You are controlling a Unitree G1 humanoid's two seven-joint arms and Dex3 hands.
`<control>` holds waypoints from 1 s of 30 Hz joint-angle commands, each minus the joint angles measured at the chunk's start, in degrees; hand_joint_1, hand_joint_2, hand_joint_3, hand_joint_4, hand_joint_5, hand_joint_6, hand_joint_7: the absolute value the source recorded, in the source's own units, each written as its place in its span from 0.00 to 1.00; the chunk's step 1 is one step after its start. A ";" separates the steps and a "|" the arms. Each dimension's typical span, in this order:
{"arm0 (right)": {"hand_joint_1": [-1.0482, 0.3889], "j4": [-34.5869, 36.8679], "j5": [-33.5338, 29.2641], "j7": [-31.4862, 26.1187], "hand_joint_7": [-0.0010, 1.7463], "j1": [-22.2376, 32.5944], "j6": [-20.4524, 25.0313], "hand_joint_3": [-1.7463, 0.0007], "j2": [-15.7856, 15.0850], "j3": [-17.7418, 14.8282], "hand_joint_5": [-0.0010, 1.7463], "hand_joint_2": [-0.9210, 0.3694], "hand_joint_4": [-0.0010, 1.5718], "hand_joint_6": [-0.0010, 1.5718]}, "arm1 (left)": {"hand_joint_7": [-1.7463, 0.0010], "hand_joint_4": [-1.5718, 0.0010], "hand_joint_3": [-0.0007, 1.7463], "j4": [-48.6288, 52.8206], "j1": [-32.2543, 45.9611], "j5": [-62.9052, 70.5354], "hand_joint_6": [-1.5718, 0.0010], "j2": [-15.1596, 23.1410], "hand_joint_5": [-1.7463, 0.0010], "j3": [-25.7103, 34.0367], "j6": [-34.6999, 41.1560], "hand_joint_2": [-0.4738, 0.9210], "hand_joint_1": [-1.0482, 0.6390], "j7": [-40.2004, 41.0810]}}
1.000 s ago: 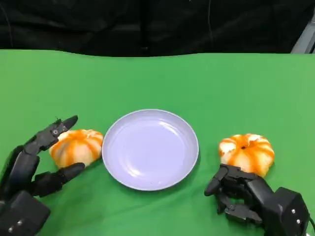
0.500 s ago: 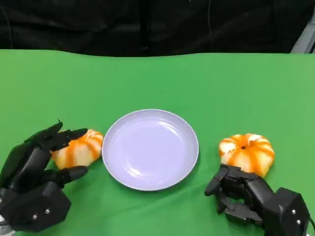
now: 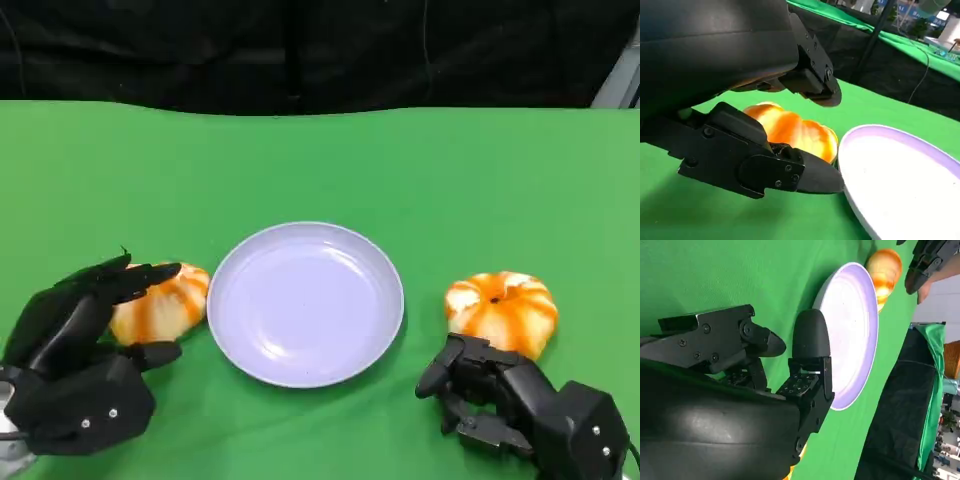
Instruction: Grasp the bread from the table and place it into the plate.
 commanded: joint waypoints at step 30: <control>0.76 0.29 -0.69 -0.62 0.76 1.11 1.90 0.62 -0.74 0.07 0.98 0.04 0.44 0.47 | 1.00 0.77 0.16 3.49 -5.14 -0.04 0.74 0.49 0.99 -5.26 8.55 1.00 0.12 -7.04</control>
